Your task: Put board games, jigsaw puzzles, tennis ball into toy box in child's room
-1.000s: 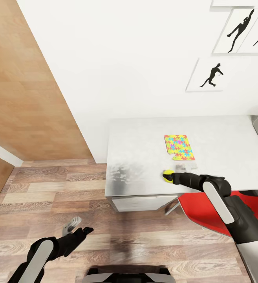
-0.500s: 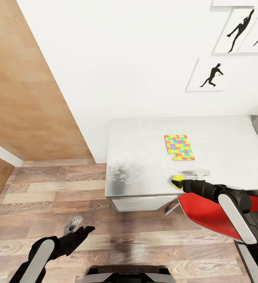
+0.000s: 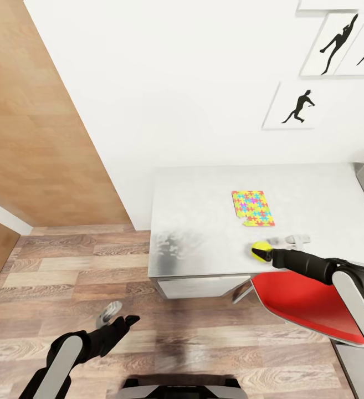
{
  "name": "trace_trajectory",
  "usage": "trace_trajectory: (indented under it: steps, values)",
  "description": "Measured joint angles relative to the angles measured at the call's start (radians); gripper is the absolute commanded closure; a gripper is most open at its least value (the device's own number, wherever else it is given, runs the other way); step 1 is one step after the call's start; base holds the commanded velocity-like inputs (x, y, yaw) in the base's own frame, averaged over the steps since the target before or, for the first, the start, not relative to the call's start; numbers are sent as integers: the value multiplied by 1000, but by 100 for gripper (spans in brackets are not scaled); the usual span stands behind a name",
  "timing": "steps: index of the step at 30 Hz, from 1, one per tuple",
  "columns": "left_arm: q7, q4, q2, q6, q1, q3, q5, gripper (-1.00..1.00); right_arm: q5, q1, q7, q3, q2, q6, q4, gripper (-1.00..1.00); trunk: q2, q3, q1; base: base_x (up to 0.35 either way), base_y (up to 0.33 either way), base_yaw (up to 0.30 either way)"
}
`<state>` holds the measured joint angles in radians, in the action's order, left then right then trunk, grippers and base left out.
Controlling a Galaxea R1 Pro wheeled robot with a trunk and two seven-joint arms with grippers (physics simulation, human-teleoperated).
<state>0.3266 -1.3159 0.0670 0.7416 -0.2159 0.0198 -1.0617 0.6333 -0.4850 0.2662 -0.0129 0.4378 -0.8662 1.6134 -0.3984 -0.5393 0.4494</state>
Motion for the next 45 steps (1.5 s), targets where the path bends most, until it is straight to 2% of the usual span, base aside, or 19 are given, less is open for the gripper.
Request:
trace_trajectory:
  steps: [3, 10, 27, 37, 45]
  values:
    - [0, -2, -2, 0, 0, 0, 1, -100, -1, 3, 28, 15, 2, 1, 1, 100, 0, 3, 0, 0, 0, 0]
    - [1, -3, -3, 0, 0, 0, 2, -100, -1, 6, 46, 23, 3, 1, 1, 100, 0, 12, 0, 0, 0, 0]
    - [2, -5, -3, 0, 2, 2, 4, -100, -1, 7, 56, 21, -2, 3, 1, 100, 0, 39, 0, 0, 0, 0]
    - [4, -5, 2, -1, 3, 25, 4, -100, -1, 7, 56, 21, -3, 3, 2, 100, 0, 55, 0, 0, 0, 0]
    - [3, -4, 5, -1, 4, 31, 5, -100, -1, 7, 56, 20, -3, 3, 2, 100, 0, 68, 0, 0, 0, 0]
